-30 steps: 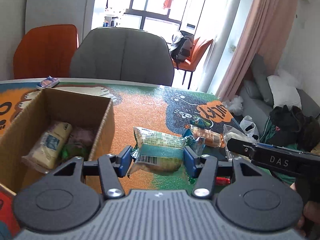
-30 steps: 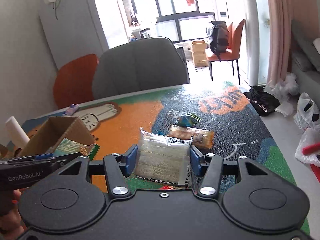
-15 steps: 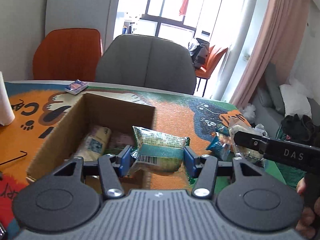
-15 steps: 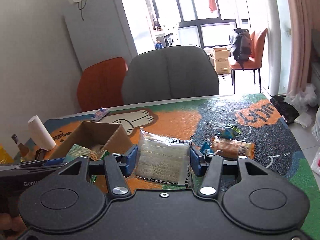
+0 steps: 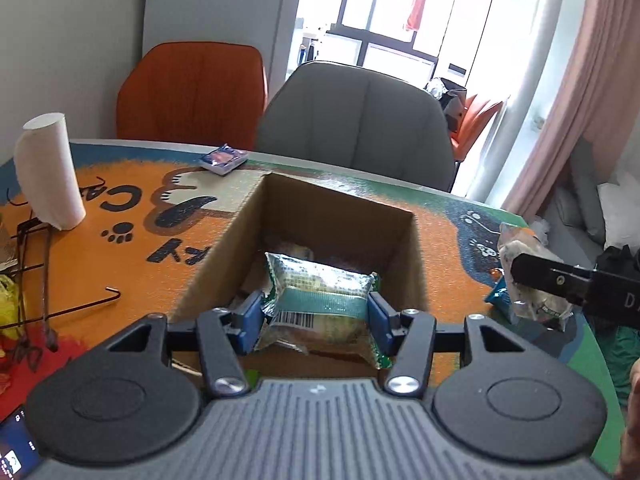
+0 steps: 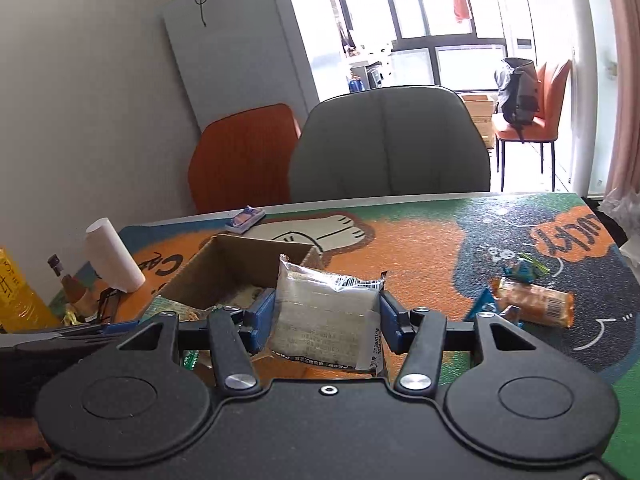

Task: Organize snacks
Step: 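Open left gripper to drop wrapped pastry while right drops bread pack into box, then move both tools back over the remaining snacks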

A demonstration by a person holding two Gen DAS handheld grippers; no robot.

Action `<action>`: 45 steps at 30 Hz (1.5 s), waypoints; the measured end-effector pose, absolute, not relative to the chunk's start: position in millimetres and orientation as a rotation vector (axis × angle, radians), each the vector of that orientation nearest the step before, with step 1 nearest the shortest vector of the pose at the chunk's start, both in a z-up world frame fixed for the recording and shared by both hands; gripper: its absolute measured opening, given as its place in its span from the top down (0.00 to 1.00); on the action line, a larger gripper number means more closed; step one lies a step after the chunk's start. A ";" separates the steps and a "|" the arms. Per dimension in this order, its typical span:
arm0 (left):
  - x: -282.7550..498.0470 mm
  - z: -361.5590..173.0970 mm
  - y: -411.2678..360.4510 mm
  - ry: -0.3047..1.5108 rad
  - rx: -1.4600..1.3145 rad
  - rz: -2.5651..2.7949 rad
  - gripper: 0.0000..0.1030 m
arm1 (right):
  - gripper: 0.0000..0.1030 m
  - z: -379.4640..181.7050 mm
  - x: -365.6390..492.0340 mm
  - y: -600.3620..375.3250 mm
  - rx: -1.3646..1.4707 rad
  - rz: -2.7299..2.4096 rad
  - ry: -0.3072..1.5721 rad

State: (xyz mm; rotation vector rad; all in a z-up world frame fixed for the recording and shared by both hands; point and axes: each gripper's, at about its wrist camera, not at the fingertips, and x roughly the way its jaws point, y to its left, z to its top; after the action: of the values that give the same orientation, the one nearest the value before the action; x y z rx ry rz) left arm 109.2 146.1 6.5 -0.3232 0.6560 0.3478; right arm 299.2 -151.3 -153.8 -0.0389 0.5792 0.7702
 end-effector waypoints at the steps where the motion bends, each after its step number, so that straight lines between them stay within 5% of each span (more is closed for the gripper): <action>1: 108.4 5.4 148.6 0.657 -0.327 0.353 0.47 | 0.50 -153.1 298.5 -148.5 -0.041 0.775 0.579; 20: 83.0 15.8 170.4 0.632 -0.362 0.412 0.44 | 0.50 -155.8 284.4 -95.7 -0.057 0.889 0.619; 26: 77.0 17.4 173.7 0.632 -0.359 0.417 0.37 | 0.39 -155.3 284.3 -90.1 0.012 0.931 0.664; 45: 88.6 15.4 138.5 0.643 -0.343 0.326 0.14 | 0.28 -159.7 294.8 -160.3 -0.005 0.784 0.670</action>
State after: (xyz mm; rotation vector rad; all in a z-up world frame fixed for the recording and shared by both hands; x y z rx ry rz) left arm 88.6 138.5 15.4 -0.3428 0.6429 0.3265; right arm 294.8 -160.3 -159.7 -0.0051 0.6704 0.7840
